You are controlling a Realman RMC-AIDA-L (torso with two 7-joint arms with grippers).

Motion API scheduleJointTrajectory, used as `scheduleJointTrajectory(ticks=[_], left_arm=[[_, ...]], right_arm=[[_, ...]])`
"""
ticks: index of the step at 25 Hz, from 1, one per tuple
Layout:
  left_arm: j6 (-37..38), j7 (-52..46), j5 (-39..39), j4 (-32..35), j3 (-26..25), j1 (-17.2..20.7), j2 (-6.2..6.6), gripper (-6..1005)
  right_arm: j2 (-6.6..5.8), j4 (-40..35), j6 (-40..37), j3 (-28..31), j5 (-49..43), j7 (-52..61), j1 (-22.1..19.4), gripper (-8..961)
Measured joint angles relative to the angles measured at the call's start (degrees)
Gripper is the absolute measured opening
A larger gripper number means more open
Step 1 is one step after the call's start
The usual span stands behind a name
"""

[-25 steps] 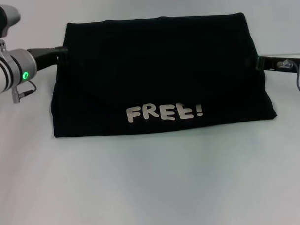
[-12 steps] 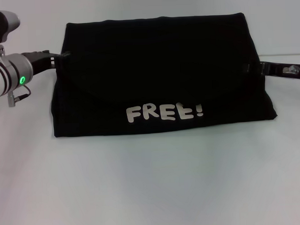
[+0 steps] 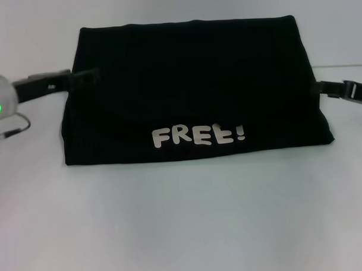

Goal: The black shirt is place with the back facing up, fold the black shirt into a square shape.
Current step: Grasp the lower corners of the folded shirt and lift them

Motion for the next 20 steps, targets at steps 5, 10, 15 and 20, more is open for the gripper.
scheduleJointTrajectory(ticks=[5,10,15,20], left_arm=[[8.97,-6.20,0.31,4.38,0.03,4.52,0.04,873],[9.34,-12.03,1.43,5.29,1.57,7.95,0.21,873],[5.61,-14.70,6.34,3.31,3.93,7.90,-0.14,872],[2.34,-14.78,7.07,1.92,7.91,7.68,-1.02,873]], right_arm=[[-0.01,-0.95,-6.16,0.11,5.55,-4.90,-4.43,655],[-0.27,-0.51,-10.65,-0.21,8.58,-8.08,-6.70,753],[-0.82,-0.46,-11.45,-0.37,8.45,-6.98,-6.76,792],[-1.13,-0.43,-11.19,-0.46,8.34,-6.17,-6.61,815]])
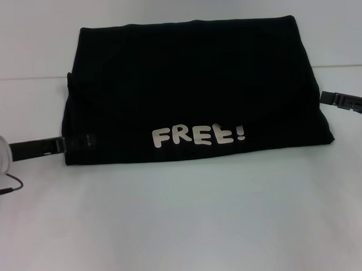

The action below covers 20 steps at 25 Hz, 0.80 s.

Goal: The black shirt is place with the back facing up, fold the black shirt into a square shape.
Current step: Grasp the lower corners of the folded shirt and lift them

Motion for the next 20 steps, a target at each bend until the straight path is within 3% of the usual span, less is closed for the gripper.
scheduleJointTrajectory(ticks=[20], left_arm=[[-1.32,1.33,3.31,0.34,5.01,0.53,-0.60,834]], right_arm=[[0.01,0.00,0.01,-0.09,-1.02,0.67,-0.44,812]])
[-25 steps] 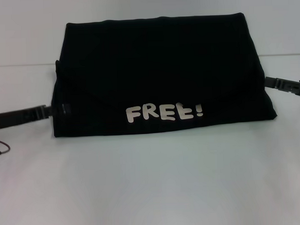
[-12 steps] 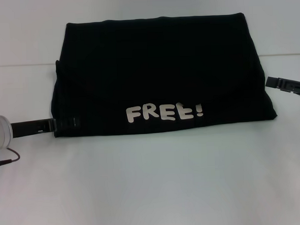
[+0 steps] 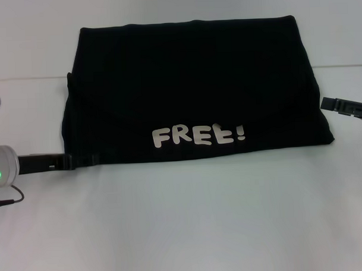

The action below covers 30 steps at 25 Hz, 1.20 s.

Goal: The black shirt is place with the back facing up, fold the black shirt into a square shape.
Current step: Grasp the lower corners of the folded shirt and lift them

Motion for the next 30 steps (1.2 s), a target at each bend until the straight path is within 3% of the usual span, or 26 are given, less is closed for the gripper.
scheduleJointTrajectory(ticks=[8,11,21,27,30], left_arm=[[-0.41,1.60,0.44,0.14,0.17,0.00,-0.14,818],[-0.67,1.65,0.52,0.16,0.07,-0.17,-0.11,633],[-1.54,1.71,0.56,0.22,0.35,-0.56,0.13,171],[1.52,1.64,0.60,2.15,0.36,-0.43,0.46,11],[2.62,1.64,0.60,2.54,0.38,-0.35,0.63,14]], right_arm=[[0.03,0.00,-0.01,0.00,-0.08,0.01,-0.01,811],[0.03,0.00,-0.01,0.00,-0.08,0.01,-0.02,811],[-0.16,-0.01,0.11,0.00,-0.80,0.25,-0.09,800],[-0.34,-0.19,3.43,0.00,-8.69,2.49,1.58,791],[-0.26,-0.09,5.43,0.00,-12.58,2.94,2.78,787]])
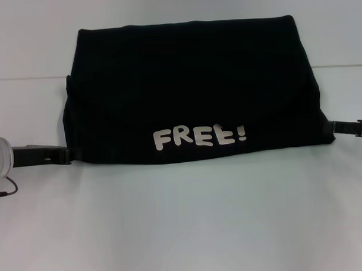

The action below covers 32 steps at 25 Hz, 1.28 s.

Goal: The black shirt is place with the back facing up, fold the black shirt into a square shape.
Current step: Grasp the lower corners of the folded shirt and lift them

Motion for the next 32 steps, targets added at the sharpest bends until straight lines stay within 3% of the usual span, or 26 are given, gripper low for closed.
scheduleJointTrajectory(ticks=[9,15,32], left_arm=[[-0.24,-0.01,0.00,0.08,0.00,-0.17,0.03,22],[-0.25,-0.02,-0.01,0.08,-0.01,-0.28,0.03,27],[-0.33,-0.06,-0.01,0.03,0.00,-0.41,0.11,43]], right_arm=[[2.63,0.54,7.67,-3.69,-1.80,-0.20,1.89,774],[3.49,1.85,12.39,-6.46,-1.72,-0.26,2.78,765],[2.95,1.88,13.89,-6.15,-1.01,-0.35,2.41,677]])
